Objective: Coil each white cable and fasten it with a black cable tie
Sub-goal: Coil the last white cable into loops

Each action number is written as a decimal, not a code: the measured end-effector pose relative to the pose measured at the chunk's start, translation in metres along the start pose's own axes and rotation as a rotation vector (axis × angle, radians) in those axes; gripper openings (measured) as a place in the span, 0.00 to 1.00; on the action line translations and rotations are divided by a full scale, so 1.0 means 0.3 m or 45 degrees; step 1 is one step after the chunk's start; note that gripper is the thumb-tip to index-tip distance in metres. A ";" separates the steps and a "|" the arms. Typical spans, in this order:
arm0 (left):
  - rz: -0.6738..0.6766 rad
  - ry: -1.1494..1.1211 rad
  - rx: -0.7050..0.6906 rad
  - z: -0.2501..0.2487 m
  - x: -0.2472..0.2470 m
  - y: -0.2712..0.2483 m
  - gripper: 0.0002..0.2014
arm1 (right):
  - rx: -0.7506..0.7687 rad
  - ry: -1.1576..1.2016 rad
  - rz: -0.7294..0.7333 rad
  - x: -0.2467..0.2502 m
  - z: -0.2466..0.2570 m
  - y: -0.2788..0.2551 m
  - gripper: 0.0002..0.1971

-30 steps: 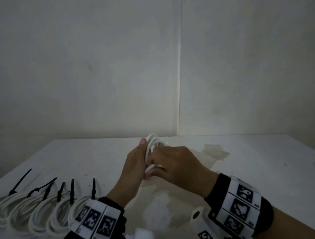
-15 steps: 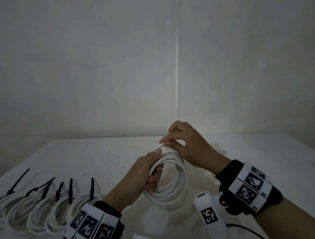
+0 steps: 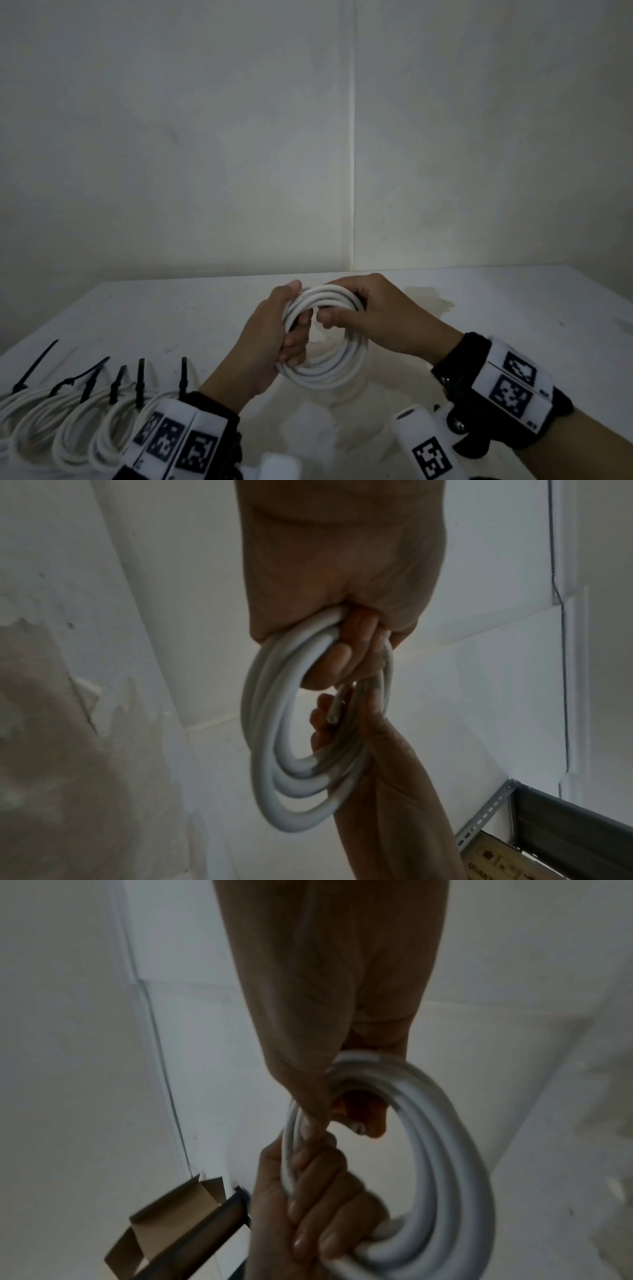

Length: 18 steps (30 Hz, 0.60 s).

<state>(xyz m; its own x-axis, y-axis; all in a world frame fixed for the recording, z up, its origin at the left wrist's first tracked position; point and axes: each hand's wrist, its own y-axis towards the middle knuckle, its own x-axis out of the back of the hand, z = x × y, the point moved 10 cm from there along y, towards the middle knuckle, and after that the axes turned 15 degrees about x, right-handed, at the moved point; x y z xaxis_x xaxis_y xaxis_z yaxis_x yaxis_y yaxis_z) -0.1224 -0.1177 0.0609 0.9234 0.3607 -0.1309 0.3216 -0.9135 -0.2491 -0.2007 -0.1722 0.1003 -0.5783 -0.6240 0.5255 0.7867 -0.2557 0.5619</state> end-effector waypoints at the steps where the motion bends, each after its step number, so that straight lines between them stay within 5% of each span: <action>1: -0.020 -0.005 -0.015 -0.005 0.004 0.002 0.26 | -0.017 0.092 -0.044 -0.001 0.000 -0.002 0.05; 4: -0.110 0.073 -0.091 -0.027 0.025 0.004 0.27 | -0.093 0.244 -0.078 -0.015 -0.012 -0.007 0.05; 9: -0.170 0.108 -0.139 -0.024 0.032 0.001 0.28 | -0.207 0.293 0.132 -0.051 -0.017 -0.019 0.19; 13: -0.115 0.083 -0.206 -0.051 0.013 -0.016 0.18 | -0.229 0.382 0.063 -0.039 -0.017 -0.014 0.20; 18: -0.174 -0.002 -0.203 -0.041 0.013 -0.009 0.19 | -0.319 0.415 -0.069 -0.019 -0.038 -0.022 0.27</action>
<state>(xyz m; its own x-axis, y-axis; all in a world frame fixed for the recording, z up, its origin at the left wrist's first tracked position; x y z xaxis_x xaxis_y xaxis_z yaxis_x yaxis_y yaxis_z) -0.1171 -0.1162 0.0727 0.8687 0.4835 -0.1076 0.4730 -0.8742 -0.1094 -0.2002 -0.1755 0.0863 -0.5532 -0.7957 0.2466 0.8084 -0.4414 0.3895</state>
